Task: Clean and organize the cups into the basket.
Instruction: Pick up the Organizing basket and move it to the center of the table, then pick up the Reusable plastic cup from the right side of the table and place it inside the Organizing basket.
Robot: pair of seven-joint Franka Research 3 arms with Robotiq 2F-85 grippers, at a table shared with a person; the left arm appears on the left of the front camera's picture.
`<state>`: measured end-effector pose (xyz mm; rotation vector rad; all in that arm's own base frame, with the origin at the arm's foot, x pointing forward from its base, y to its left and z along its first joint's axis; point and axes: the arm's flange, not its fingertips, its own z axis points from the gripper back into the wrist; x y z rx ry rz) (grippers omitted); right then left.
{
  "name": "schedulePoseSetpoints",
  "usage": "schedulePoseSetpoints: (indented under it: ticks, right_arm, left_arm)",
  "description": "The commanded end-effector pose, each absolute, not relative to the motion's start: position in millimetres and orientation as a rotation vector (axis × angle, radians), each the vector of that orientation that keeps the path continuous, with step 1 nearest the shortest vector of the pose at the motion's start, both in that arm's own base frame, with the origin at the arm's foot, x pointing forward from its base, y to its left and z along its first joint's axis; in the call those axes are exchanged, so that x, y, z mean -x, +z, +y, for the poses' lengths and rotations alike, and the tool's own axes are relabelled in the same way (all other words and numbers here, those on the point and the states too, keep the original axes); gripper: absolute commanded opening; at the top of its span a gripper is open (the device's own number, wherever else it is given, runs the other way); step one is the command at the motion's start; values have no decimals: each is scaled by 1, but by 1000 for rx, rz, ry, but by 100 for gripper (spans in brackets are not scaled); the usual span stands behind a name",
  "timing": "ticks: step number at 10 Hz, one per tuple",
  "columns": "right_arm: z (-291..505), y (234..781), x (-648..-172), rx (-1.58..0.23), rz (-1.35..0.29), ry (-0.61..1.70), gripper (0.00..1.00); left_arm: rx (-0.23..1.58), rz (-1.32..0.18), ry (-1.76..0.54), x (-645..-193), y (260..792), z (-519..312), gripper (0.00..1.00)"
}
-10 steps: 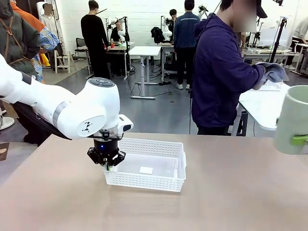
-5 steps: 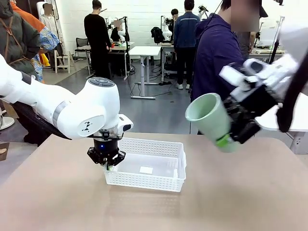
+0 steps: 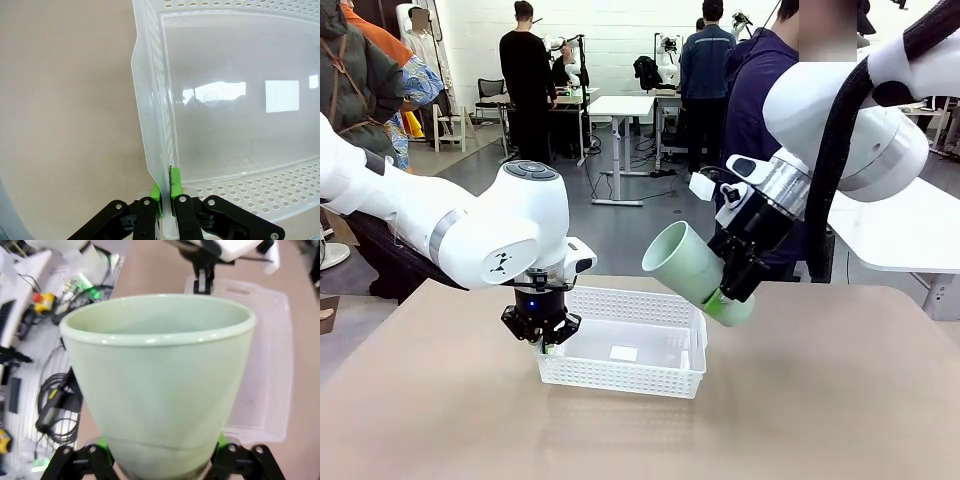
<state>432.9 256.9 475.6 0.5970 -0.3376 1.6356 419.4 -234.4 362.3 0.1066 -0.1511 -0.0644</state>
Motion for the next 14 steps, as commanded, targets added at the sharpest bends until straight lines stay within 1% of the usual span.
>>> schedulePoseSetpoints:
  ticks: [1, 5, 6, 8, 9, 11, 14]
  right_arm:
    - [242, 478, -427, -586, -339, 1635, 81]
    - [245, 478, -433, -594, -345, 1620, 81]
    - [266, 478, -435, -539, -322, 1626, 81]
    - [308, 475, -446, -464, -339, 1573, 81]
    - [320, 468, -450, -460, -366, 1566, 81]
    - [336, 452, -457, -458, -366, 1578, 81]
    - [341, 432, -466, -493, -411, 1610, 81]
  left_arm:
    - [-114, -153, -78, -419, 360, -234, 0]
    - [-114, -153, -78, -419, 360, -234, 0]
    - [-114, -153, -78, -419, 360, -234, 0]
    - [-114, -153, -78, -419, 360, -234, 0]
    - [-114, -153, -78, -419, 360, -234, 0]
    - [-114, -153, -78, -419, 360, -234, 0]
    - [-114, -153, -78, -419, 360, -234, 0]
